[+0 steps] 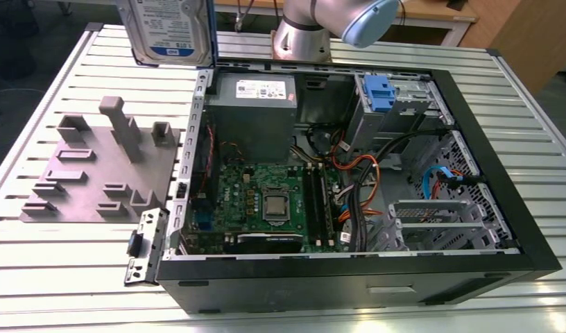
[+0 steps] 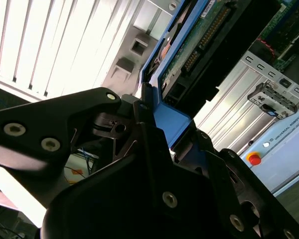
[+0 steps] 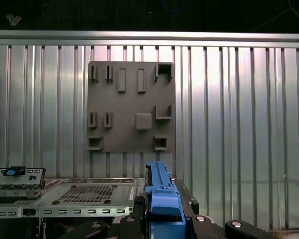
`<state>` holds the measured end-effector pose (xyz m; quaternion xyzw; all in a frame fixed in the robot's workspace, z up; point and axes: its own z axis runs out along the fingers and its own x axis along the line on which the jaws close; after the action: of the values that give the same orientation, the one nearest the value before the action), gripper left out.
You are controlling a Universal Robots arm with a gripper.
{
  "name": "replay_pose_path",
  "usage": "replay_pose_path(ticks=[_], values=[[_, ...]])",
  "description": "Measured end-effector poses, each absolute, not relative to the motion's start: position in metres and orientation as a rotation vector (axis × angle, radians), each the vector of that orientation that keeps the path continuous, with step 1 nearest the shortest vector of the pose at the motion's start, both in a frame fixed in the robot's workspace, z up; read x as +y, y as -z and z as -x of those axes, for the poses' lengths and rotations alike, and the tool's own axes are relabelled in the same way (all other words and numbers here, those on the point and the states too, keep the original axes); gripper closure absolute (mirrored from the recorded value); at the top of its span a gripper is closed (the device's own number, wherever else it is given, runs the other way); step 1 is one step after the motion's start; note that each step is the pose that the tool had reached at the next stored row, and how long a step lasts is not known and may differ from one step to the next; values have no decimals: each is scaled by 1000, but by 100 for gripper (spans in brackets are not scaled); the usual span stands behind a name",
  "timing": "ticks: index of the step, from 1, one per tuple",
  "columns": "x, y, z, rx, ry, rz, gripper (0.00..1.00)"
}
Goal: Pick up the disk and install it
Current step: 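Pick up the disk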
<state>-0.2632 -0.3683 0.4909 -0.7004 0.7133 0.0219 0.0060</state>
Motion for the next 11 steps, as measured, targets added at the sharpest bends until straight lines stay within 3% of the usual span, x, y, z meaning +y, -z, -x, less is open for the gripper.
replay_pose_path(ticks=[11], values=[[-368,-491,260,2233,-68,2192,63]])
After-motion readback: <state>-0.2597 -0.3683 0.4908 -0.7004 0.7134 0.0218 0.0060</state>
